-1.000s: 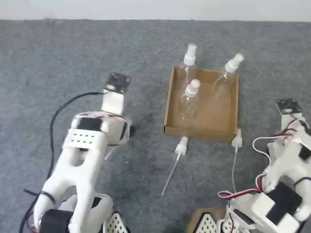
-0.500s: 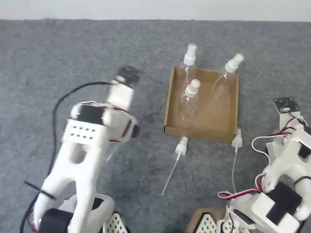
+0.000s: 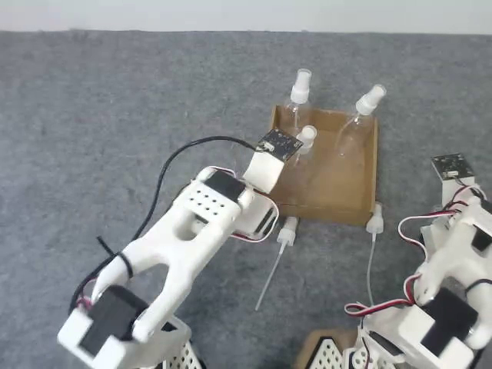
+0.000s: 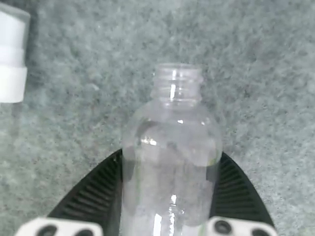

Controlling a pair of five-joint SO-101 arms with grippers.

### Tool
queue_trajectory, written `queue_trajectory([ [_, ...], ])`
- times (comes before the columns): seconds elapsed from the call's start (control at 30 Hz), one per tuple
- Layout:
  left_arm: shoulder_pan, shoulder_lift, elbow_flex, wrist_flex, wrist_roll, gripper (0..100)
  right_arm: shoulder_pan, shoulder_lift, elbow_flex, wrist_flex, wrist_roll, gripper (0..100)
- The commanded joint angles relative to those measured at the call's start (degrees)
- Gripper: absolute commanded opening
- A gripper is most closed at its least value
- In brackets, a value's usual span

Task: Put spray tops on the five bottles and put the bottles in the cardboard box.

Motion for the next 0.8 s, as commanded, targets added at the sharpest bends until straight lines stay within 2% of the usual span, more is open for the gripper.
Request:
queue_trajectory([
  [0.0, 1.41, -0.62, -2.68, -2.46, 2.55, 16, 0.13, -0.57, -1.14, 0.48, 0.53, 16.0],
  [0.17, 5.10, -0.53, -2.68, -2.20, 6.15, 16, 0.13, -0.57, -1.14, 0.48, 0.53, 16.0],
  [0.33, 9.05, -0.09, -2.07, -4.40, 6.51, 16, 0.04, -0.57, -1.14, 0.48, 0.53, 16.0],
  [0.57, 10.81, -0.09, 2.59, -11.25, 5.89, 16, 0.13, -0.57, -1.14, 0.48, 0.53, 16.0],
  [0.77, 11.43, 0.09, 3.56, -11.87, 4.84, 16, 0.13, -0.57, -1.14, 0.48, 0.53, 16.0],
])
